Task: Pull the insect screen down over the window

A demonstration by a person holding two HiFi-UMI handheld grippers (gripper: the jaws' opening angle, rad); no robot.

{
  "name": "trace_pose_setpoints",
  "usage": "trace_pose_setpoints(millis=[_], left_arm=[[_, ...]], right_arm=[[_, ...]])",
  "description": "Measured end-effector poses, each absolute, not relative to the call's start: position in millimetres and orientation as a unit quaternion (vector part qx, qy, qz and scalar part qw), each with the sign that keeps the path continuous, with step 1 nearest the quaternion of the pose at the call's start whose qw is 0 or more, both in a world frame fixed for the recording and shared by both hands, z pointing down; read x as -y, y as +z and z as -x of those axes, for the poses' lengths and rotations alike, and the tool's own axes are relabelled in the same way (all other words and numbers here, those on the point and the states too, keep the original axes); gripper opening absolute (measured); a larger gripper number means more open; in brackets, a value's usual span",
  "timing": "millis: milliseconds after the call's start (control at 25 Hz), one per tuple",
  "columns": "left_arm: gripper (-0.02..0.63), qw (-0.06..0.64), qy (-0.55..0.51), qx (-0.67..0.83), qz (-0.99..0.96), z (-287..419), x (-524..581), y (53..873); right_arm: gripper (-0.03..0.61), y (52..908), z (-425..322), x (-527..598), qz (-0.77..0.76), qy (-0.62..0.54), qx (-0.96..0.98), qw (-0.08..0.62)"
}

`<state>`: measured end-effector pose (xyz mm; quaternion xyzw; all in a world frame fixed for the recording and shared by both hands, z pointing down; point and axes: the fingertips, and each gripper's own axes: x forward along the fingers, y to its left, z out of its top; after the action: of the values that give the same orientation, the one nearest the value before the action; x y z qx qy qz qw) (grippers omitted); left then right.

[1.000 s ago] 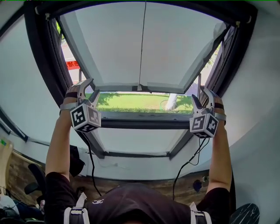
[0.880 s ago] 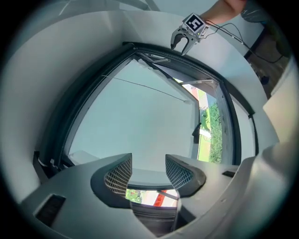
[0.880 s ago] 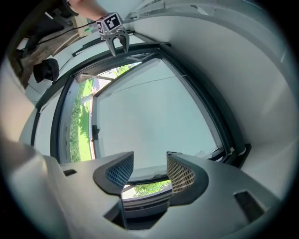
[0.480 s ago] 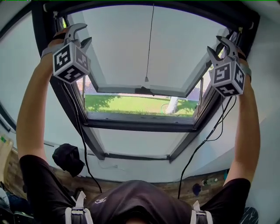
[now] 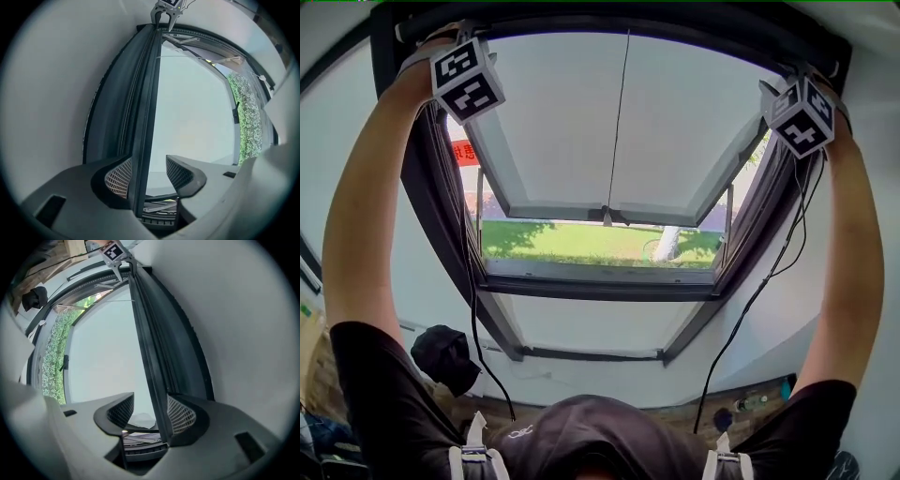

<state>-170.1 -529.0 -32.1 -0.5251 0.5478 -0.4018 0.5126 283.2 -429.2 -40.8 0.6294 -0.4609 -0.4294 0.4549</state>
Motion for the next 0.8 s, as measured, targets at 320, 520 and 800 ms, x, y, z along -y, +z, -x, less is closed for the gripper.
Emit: trace_pose_setpoints(millis=[320, 520, 800], left_arm=[[0.231, 0.518, -0.412, -0.551, 0.509, 178, 549, -31], [0.197, 0.533, -0.425, -0.543, 0.491, 175, 549, -38], [0.155, 0.526, -0.434, -0.522, 0.513, 176, 542, -26]], right_arm=[[0.235, -36, -309, 460, -0.628, -0.393, 0.44, 0.507], [0.178, -40, -316, 460, -0.632, -0.402, 0.43, 0.504], [0.159, -32, -314, 458, -0.621, -0.405, 0.419, 0.525]])
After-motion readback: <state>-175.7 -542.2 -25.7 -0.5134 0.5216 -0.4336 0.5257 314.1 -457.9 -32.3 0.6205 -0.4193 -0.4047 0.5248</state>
